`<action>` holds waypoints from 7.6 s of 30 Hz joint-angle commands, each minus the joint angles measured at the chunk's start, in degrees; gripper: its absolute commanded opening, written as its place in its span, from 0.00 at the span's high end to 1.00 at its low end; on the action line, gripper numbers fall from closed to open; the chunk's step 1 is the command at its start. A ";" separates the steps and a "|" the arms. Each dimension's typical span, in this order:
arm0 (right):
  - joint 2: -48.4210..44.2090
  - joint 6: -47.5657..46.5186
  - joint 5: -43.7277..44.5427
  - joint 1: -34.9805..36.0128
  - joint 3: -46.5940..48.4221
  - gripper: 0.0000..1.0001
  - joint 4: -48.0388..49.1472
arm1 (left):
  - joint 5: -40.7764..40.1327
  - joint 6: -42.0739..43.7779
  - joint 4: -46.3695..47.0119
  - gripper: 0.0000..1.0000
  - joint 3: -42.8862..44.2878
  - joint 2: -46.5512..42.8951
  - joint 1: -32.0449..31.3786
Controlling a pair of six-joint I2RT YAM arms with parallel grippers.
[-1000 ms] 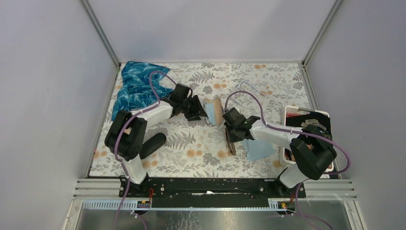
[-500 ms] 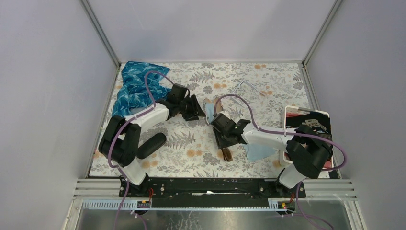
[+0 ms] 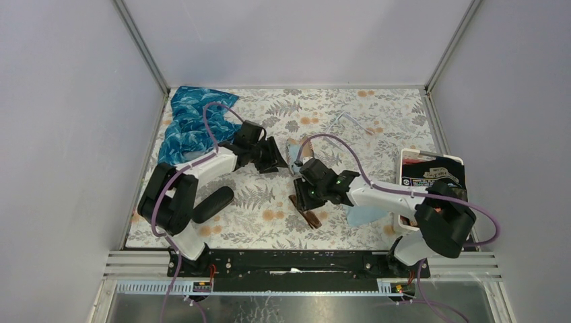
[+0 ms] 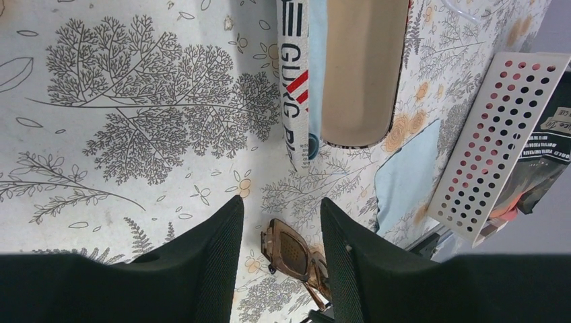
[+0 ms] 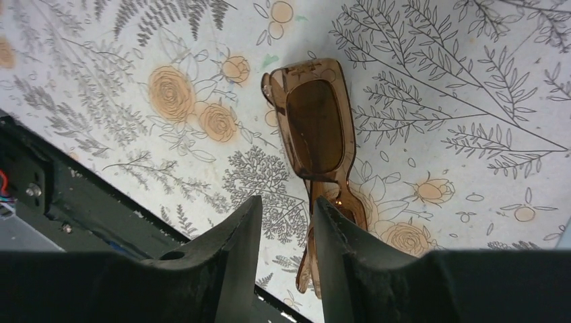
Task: Organize the sunglasses
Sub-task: Adjust the sunglasses at the center of the board, then pick up the sunglasses from the center of the board, then adjust the sunglasses case at the center of the board, then place the sunglasses in the sunglasses case.
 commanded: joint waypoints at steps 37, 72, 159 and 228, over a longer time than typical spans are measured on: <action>-7.28 -0.56 23.52 1.62 -1.03 1.00 -15.36 | 0.84 -0.23 1.11 0.49 -3.16 -4.12 -0.71; -0.97 -8.31 6.80 2.14 4.54 0.25 -6.04 | 0.67 0.74 0.58 0.49 -3.28 -4.30 -0.72; 5.92 -9.12 -2.56 -24.01 23.47 0.79 -6.83 | -11.27 3.75 -6.73 0.60 16.72 11.42 -1.65; 26.21 -10.85 7.95 -12.69 42.00 0.77 -15.33 | -1.09 2.37 0.23 0.92 12.76 15.77 -2.04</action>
